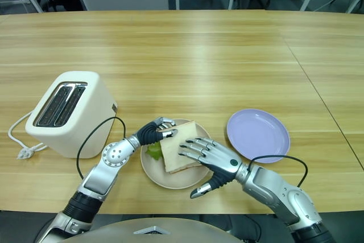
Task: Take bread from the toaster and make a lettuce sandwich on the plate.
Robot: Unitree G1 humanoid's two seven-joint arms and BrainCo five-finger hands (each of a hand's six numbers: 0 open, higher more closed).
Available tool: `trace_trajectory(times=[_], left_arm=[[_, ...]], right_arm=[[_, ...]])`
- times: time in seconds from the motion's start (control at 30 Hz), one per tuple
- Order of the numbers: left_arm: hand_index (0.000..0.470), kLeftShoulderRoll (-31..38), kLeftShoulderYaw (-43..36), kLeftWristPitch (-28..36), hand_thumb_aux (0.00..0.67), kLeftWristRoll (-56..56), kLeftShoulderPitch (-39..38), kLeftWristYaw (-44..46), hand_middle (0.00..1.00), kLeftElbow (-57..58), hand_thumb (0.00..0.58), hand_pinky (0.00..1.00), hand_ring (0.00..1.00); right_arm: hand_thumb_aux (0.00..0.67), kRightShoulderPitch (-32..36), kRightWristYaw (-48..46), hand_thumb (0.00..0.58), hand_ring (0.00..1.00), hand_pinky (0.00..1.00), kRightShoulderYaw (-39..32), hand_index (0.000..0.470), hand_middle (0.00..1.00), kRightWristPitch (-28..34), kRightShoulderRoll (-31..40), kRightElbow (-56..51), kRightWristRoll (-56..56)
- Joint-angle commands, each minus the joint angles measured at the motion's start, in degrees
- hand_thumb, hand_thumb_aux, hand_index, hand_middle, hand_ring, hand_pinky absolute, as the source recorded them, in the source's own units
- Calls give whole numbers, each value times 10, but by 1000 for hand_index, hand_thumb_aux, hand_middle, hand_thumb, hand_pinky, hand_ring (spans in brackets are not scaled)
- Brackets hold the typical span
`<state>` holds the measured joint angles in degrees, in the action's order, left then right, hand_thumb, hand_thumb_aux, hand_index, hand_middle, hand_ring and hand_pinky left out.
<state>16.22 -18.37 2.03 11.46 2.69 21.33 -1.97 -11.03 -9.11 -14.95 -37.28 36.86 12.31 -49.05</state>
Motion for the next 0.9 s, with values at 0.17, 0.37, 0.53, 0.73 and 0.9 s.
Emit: trace_trajectory(times=[0.17,0.37,0.53,0.73,0.9], left_arm=[[460,-5,-19,-16,670,27,11,-9,1000,36,580,1000,1000],[0,27,-65,-95,0,170,33,-88,1000,43,0,1000,1000],[0,65,-41,-110,0,291,59,-187,0,-29,0,0,0],[0,103,66,-102,0,313,68,-228,0,-153,0,0,0],[0,115,167,-98,0,252,29,-215,0,-245,0,0,0]], right_arm=[[0,60,-102,0,0,0,-81,0,0,43,-5,-69,-26],[0,97,-195,0,0,0,-133,0,0,74,-8,-97,-21],[0,103,-263,0,0,0,-157,0,0,100,6,-104,-15],[0,101,-275,0,0,0,-163,0,0,117,13,-101,-14],[0,106,-251,0,0,0,-162,0,0,122,10,-96,-12]])
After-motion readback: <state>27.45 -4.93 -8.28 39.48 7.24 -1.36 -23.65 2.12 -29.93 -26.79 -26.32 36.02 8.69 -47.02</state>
